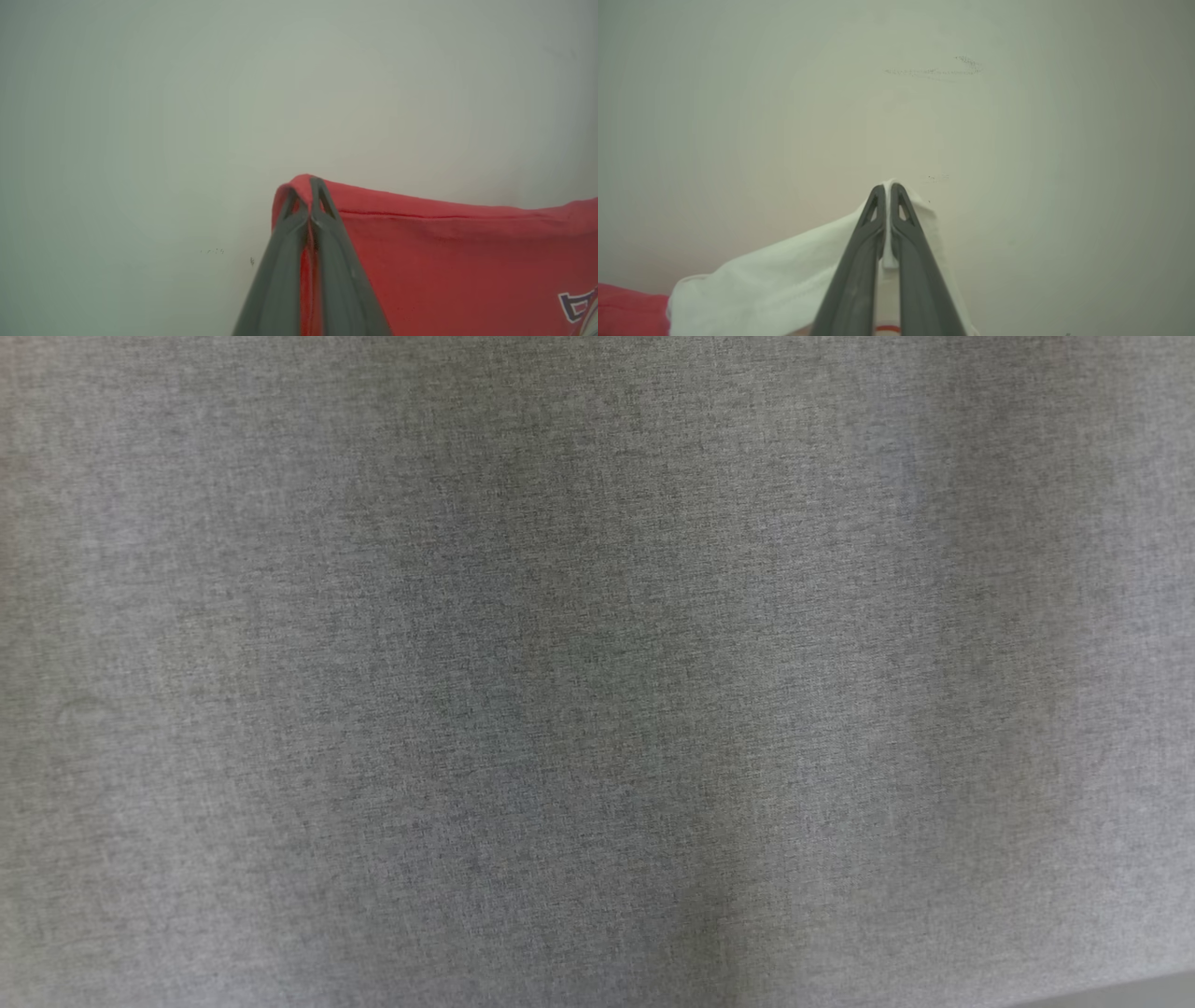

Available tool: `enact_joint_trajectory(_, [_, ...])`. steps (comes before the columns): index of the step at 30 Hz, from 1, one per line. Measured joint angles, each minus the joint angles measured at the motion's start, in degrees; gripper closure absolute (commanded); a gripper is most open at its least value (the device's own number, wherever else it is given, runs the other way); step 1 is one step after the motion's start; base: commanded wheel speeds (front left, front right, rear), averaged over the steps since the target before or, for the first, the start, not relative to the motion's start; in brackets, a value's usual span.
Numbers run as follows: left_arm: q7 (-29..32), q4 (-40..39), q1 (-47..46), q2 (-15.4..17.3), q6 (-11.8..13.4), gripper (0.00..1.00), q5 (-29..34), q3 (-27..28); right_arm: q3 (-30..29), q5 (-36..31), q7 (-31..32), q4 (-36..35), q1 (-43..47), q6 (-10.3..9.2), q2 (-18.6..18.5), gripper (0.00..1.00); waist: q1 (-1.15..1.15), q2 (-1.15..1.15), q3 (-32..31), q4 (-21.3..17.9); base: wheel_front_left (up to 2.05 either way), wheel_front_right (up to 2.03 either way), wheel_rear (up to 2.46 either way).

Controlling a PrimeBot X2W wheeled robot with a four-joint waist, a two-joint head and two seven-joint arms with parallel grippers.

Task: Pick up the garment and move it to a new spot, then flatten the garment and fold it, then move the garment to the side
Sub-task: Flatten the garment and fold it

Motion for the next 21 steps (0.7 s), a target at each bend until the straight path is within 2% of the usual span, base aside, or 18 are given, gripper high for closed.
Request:
enact_joint_trajectory(13, [-2.11,-0.53,2.95,1.07,0.0,1.0,-5.7,-5.86,4.27,6.08,-0.74,0.0,2.94,0.0,0.31,1.0,0.0,0.0,-1.38,-0.92,0.0,0.0,0.0])
enact_joint_trajectory(19, [-4.05,-5.83,11.06,4.76,0.0,1.0,-10.67,-8.96,8.15,12.89,1.76,-5.98,11.37,0.0,-0.36,1.0,0.0,0.0,-3.67,-1.22,0.0,0.0,0.0])
enact_joint_trajectory(21, [-5.56,-9.81,16.8,6.92,0.0,1.0,-14.29,-9.79,9.9,17.3,2.7,-11.0,17.77,0.0,-1.51,1.0,0.0,0.0,-5.14,-1.39,0.0,0.0,0.0])
